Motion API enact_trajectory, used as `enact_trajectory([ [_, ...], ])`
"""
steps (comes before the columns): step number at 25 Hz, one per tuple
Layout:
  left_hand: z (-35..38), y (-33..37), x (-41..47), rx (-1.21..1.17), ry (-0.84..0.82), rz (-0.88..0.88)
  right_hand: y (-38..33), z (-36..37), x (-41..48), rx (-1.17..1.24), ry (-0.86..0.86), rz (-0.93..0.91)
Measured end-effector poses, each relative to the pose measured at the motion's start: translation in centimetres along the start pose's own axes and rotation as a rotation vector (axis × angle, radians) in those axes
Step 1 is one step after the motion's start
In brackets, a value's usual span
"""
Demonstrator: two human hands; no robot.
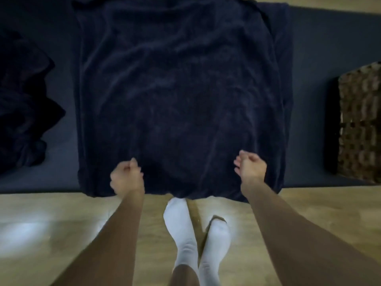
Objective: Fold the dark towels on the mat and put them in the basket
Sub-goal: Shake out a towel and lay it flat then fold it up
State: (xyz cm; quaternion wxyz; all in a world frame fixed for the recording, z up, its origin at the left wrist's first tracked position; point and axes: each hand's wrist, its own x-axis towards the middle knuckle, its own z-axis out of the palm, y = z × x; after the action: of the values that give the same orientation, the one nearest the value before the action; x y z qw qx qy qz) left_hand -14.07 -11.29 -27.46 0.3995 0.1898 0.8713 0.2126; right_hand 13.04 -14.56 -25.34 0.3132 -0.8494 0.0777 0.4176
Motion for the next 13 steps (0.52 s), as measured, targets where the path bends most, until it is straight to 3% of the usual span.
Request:
enact_trajectory([
  [4, -2.4, -5.8, -1.2, -0.134, -0.024, -0.364, 6.0, -4.0, -0.3, -0.042, 0.048, 0.187],
  [9, -3.2, -7.6, 1.5, -0.428, -0.138, -0.43, 9.8, -6.3, 0.6, 0.206, 0.043, 0.379],
  [13, -2.5, -9.3, 2.4, -0.629, -0.205, -0.48, 12.7, -6.4, 2.0, 0.452, -0.05, 0.394],
])
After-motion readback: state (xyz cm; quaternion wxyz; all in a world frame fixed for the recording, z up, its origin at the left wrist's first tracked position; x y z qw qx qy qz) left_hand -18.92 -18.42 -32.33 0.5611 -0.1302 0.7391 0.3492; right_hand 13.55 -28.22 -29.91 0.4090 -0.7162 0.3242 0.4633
